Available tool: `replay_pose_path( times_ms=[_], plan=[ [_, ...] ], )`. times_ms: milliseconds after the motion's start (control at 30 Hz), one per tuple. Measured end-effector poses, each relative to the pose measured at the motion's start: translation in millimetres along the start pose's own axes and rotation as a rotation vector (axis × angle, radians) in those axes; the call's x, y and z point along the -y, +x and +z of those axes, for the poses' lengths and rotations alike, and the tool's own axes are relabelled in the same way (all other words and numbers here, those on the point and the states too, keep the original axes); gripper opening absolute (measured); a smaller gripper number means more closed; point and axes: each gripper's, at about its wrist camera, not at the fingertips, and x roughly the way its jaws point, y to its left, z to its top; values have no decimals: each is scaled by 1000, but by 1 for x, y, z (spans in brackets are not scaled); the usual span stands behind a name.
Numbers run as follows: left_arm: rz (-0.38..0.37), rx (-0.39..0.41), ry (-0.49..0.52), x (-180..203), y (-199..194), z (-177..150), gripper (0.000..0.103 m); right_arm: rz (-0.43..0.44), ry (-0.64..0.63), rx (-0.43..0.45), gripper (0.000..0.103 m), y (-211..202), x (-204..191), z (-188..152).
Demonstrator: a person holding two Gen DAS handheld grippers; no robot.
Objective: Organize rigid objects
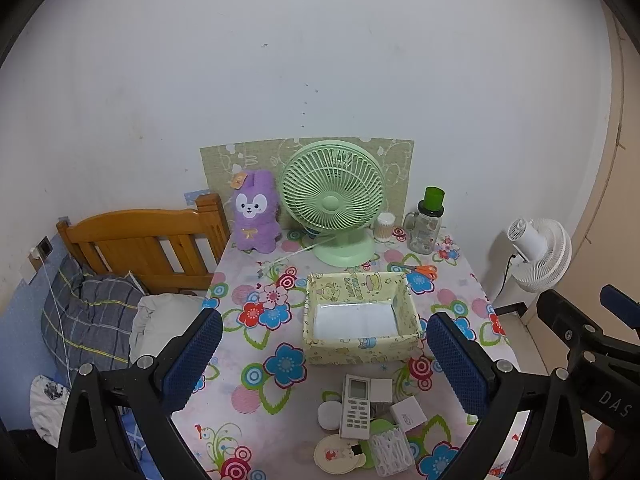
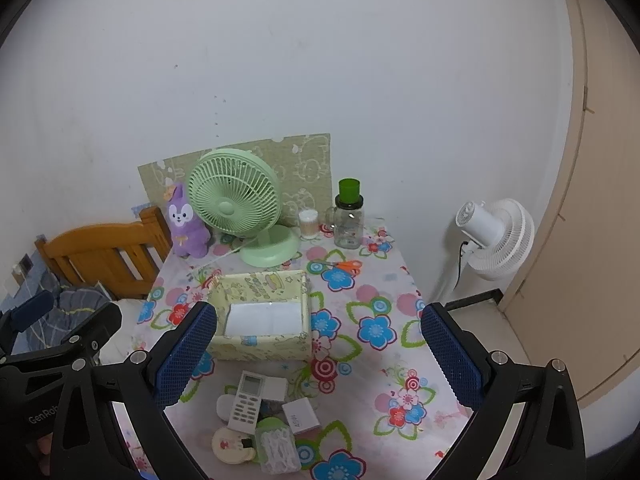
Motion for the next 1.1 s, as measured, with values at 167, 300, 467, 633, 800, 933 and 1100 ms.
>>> replay_pose_path(
  times_ms=[167,300,467,633,800,933,1100],
  plan=[
    [1,3,-8,-3,1,2,103,4,-9,5,103,3,-3,1],
    [4,8,-9,-4,0,3,103,10,-7,6,103,4,-3,2],
    [11,6,-6,-3,1,2,103,25,-3,5,103,4,-2,1],
    [11,1,-6,-2,4,2,103,30,0,0,103,6,-1,0],
    [11,-4,-3,-1,7,0,103,32,11,-3,103,9,1,-3],
    [3,-21,-14,-2,14,-7,103,29,10,-10,103,14,2,-8],
    [-4,-32,-21,-2,24,-17,103,30,11,-15,103,21,3,-17]
  ],
)
